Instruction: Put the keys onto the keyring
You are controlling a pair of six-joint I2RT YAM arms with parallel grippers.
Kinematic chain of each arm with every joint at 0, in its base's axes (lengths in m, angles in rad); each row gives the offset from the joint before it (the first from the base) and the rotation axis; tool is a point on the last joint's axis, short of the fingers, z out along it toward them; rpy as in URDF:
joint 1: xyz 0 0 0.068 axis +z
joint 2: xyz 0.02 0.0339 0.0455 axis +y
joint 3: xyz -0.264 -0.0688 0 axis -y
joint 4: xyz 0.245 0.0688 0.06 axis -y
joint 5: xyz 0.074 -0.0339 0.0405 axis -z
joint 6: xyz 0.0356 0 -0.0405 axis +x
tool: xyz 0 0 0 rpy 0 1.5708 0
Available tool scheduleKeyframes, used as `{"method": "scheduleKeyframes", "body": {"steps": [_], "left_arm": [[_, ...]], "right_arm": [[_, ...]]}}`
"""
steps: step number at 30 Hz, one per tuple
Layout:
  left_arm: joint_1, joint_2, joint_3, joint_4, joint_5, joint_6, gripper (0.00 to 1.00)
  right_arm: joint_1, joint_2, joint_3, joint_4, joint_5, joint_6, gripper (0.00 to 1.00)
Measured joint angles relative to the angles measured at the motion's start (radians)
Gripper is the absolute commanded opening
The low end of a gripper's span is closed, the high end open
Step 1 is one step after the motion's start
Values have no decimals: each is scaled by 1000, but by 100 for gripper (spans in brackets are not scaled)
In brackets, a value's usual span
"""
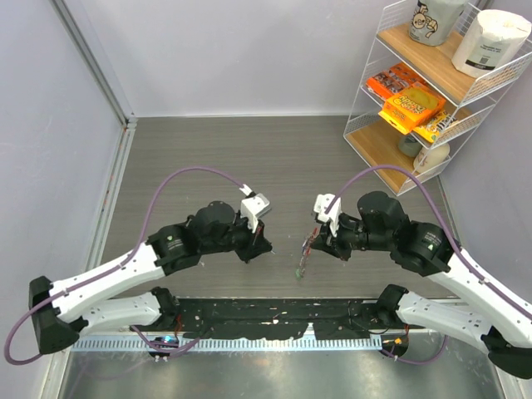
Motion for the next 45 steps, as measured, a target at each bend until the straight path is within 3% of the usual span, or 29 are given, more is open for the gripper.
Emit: {"method": "scheduleKeyframes", "body": {"steps": [7, 21, 33, 45], "left_arm": [[-23, -159, 3, 2, 139, 98, 0], [-24, -299, -6, 57, 291, 188, 0], [-25, -424, -89, 162, 357, 248, 0], [-35, -430, -108, 251, 485, 292, 0]], "right_arm": [[14, 35, 60, -29, -198, -62, 6], [65, 201, 176, -45, -576, -158, 5], [97, 253, 182, 114, -707, -53, 6], [108, 366, 194, 178, -801, -38, 6]]}}
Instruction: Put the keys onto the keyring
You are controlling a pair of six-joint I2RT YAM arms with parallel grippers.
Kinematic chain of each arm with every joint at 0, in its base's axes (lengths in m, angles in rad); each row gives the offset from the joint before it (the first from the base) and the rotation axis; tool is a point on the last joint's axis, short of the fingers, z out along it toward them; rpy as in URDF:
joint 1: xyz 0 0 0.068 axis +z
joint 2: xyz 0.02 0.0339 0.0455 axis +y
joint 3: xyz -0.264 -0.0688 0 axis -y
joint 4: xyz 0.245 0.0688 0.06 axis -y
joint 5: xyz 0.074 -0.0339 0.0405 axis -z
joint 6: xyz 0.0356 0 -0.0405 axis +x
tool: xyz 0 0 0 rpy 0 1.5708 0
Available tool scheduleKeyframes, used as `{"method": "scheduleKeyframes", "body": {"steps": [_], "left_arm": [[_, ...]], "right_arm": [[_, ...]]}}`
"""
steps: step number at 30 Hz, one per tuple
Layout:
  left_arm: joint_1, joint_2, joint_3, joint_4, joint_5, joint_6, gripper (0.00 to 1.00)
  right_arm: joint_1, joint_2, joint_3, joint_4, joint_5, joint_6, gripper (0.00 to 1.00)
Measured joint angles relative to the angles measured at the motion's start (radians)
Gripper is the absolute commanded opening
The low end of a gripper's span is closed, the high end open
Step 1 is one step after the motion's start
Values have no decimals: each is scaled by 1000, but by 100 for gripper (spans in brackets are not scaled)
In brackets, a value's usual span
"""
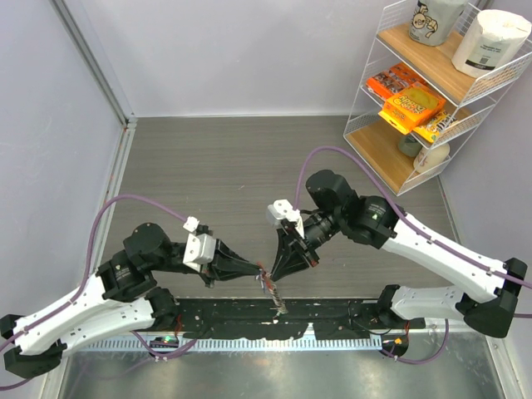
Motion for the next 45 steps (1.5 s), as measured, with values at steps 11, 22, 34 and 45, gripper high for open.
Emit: {"method": "scheduleKeyframes", "body": {"steps": [11, 22, 34, 45], "left_arm": [[-12, 9, 0, 31, 84, 7, 0], [-14, 11, 0, 34, 90, 20, 0], [-17, 11, 0, 34, 92, 22, 0], [-27, -4, -10, 34, 99, 23, 0]], "right_arm": [[0, 31, 55, -24, -84, -64, 6], [20, 69, 74, -47, -116, -95, 6], [31, 94, 101, -61, -116, -98, 6], [32, 109, 109, -45, -106, -64, 6]]}}
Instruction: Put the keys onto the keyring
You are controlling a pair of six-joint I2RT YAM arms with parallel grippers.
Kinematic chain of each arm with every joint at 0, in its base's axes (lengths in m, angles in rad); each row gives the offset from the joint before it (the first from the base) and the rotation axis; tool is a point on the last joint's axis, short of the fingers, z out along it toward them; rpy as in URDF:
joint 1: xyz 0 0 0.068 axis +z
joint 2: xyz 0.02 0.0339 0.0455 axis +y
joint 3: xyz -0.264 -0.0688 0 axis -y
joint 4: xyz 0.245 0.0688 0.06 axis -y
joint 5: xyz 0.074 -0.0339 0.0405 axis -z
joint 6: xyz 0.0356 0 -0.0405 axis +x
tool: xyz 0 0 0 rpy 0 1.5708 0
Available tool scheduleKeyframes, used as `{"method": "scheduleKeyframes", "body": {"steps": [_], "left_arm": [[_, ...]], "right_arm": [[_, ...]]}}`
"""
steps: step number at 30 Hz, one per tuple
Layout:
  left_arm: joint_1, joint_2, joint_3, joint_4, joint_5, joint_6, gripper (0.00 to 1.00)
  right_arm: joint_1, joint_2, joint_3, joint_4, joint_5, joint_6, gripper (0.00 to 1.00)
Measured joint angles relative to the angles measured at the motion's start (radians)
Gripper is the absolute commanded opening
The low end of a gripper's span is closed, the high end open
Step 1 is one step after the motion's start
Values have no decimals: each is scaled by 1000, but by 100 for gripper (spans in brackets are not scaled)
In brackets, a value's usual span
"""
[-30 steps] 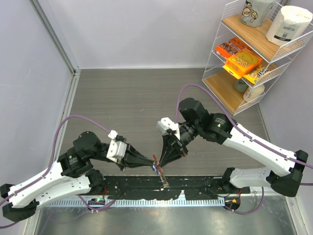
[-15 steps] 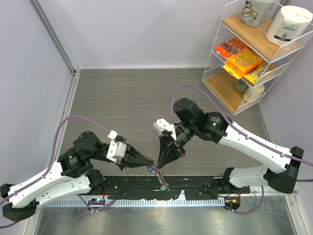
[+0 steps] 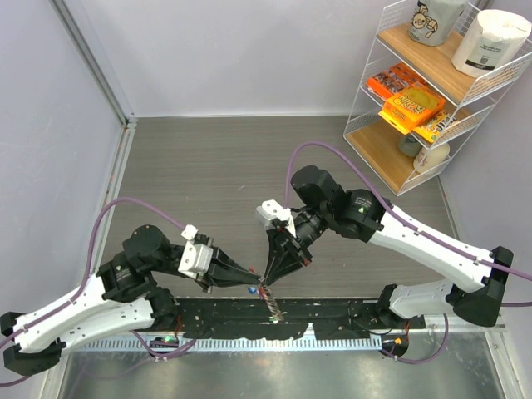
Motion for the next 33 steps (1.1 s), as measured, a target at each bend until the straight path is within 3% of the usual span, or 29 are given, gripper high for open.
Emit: {"method": "scheduleKeyframes", "body": {"steps": [33], "left_arm": [[-18, -43, -13, 2, -7, 6, 0]], "right_arm": [[8, -63, -15, 109, 115, 160, 5]]}}
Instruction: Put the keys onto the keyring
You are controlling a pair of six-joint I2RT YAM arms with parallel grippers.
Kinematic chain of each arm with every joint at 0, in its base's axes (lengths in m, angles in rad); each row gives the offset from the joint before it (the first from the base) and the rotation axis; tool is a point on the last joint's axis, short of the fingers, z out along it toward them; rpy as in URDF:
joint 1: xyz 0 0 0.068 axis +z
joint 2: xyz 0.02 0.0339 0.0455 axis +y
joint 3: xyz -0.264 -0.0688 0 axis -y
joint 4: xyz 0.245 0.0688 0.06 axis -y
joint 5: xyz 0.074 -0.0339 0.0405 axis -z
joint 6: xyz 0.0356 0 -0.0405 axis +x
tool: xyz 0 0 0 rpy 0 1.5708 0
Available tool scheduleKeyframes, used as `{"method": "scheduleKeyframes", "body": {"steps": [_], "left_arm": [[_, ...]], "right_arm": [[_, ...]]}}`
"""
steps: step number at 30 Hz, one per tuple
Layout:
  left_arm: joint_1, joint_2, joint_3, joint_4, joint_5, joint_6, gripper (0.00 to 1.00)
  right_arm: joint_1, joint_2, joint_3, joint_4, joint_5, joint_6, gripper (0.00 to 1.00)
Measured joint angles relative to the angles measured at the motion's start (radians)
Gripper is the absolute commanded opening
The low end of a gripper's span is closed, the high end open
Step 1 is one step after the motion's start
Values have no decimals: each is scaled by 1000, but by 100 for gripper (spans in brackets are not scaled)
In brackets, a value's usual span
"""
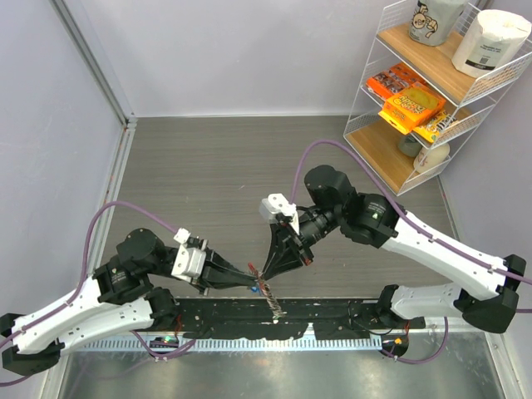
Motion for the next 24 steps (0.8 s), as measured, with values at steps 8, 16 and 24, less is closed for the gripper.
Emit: {"method": "scheduleKeyframes", "body": {"steps": [8, 16, 24], "left_arm": [[-2, 6, 0, 4, -62, -5, 23], [-8, 11, 0, 6, -129, -18, 47], [-10, 26, 55, -13, -310, -58, 49]], "right_arm": [[0, -87, -45, 63, 132, 49, 5], [-3, -163, -92, 132, 268, 74, 6], [11, -237, -134, 187, 386, 74, 6]]}}
